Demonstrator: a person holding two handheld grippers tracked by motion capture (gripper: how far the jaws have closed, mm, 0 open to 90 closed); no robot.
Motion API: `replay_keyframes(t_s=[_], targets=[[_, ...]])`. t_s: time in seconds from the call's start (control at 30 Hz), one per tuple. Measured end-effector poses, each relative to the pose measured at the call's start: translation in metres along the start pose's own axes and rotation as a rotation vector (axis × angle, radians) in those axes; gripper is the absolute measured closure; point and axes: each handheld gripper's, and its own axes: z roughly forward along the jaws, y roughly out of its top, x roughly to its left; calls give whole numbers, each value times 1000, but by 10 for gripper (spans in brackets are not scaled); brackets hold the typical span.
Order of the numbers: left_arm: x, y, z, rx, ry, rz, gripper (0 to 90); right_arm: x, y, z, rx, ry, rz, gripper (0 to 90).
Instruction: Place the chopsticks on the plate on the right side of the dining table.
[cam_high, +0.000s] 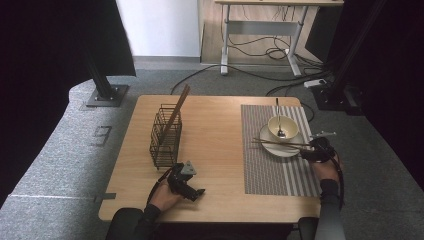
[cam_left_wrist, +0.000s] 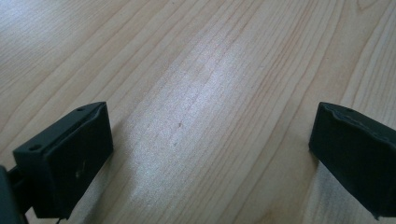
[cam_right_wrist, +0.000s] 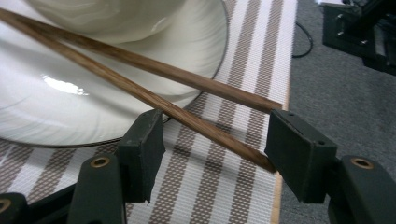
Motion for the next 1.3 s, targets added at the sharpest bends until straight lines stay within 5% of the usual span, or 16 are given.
replay_keyframes(t_s=[0.7, 1.0, 1.3], targets=[[0, 0, 0, -2, -2, -2, 0, -8, -3, 3, -55, -66, 61, 330], [0, 0, 1, -6, -3, -2, 0, -9, -9, -4, -112, -5, 97, 257], [0, 0, 1, -6, -3, -3, 0, 7, -10, -8, -170, 62, 58, 127]])
